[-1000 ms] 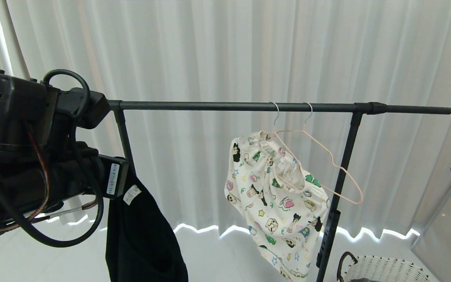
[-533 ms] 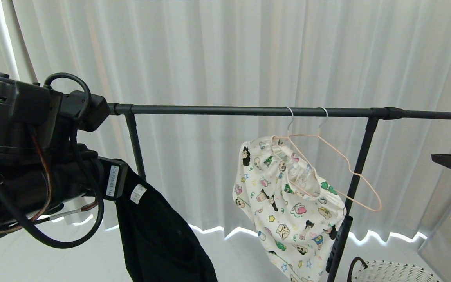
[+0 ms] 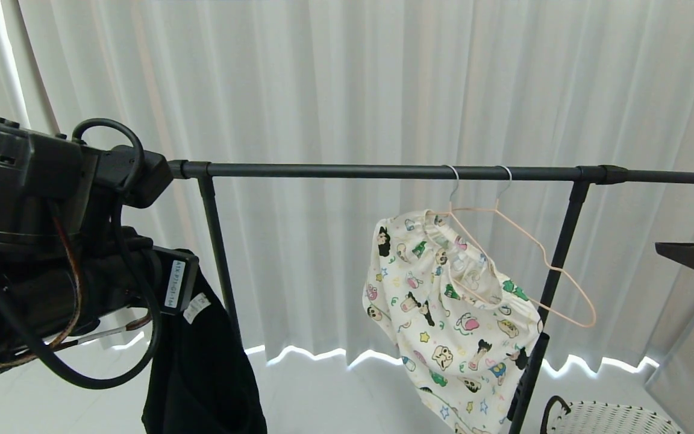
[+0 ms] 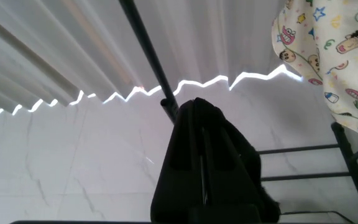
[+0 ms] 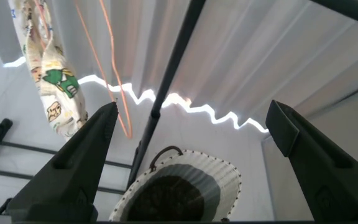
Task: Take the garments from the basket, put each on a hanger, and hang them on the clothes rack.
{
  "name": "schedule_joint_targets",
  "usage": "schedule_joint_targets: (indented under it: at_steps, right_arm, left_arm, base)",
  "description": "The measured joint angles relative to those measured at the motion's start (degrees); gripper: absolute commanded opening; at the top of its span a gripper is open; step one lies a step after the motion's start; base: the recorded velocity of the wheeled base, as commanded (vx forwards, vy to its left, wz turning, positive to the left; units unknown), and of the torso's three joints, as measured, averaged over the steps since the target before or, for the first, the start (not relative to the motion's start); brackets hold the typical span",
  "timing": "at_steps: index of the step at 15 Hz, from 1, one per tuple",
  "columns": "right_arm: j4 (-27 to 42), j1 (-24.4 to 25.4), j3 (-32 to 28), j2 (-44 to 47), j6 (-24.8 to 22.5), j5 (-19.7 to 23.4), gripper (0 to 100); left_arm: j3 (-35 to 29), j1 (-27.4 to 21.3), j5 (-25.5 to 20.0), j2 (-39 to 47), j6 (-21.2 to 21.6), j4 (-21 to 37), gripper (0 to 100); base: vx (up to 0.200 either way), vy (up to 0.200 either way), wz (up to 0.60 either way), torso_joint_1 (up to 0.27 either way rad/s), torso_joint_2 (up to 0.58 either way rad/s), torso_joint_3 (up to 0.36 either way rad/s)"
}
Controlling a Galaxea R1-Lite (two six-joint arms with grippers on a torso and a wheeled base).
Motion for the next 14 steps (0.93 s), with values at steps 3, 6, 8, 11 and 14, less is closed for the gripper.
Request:
schedule_joint_targets:
  at_steps: [3,6,8,11,14]
  right_arm:
    - [0.09,0.05,1.13,-0.72,-0.02,0.05,100]
    - [0.13,0.00,1.66,-1.66,-0.02,0.06,100]
    - [0.13,0.02,1.63,-1.96,0.00,0.05,100]
    - [0.13,0.05,1.60,-2.22,0.00,0.05,100]
    - [0.16,0.00,1.55,-2.55,0.06,0.06,100]
  left_arm:
    - [0.09,0.10,0.02,-0.05,0.02,0.02,0]
    - [0.12,0.07,0.02,-0.22,0.02,0.02,0]
    - [0.12,0.05,0.00,-0.29,0.02,0.02,0]
    - [0.00,0.07,0.00,-0.40,0.05,0.02,0]
    - [-0.10,0.05,0.02,-0.51,0.11,0.00,0]
  base:
    - [0.000,0.000,0.00,0.000,0.00,0.000]
    - [0.000,0.000,0.00,0.000,0.00,0.000]
    - [0.000,0.000,0.00,0.000,0.00,0.000]
    - [0.000,0.000,0.00,0.000,0.00,0.000]
    - [0.000,0.133,0.00,0.002,0.00,-0.003]
